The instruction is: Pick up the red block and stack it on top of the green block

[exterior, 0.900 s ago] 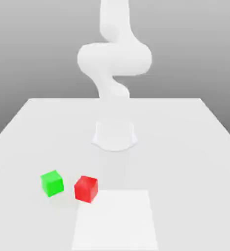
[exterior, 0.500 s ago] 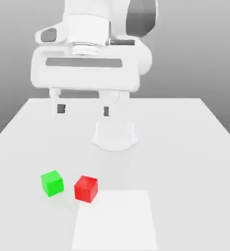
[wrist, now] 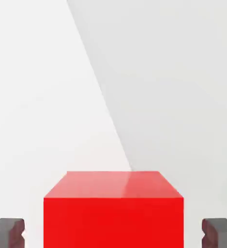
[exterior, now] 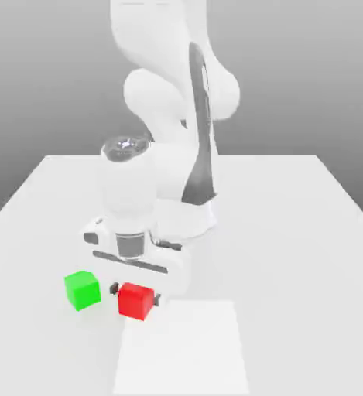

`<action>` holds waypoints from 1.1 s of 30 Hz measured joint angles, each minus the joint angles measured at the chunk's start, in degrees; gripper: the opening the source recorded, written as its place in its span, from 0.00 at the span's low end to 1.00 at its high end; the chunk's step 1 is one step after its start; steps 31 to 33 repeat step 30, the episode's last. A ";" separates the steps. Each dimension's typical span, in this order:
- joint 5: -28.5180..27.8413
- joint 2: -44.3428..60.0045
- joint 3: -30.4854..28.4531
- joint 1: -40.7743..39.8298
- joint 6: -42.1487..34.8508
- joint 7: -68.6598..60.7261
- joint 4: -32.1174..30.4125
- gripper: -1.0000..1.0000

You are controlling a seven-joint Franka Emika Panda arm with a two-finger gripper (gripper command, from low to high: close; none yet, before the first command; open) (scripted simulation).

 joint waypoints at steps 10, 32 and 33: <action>-3.22 -10.50 -0.53 -0.40 -9.00 2.32 -1.51 0.00; -2.26 -8.73 -7.32 -12.83 -8.25 12.19 -0.47 1.00; -2.26 -8.73 -7.32 -12.83 -8.25 12.19 -0.47 1.00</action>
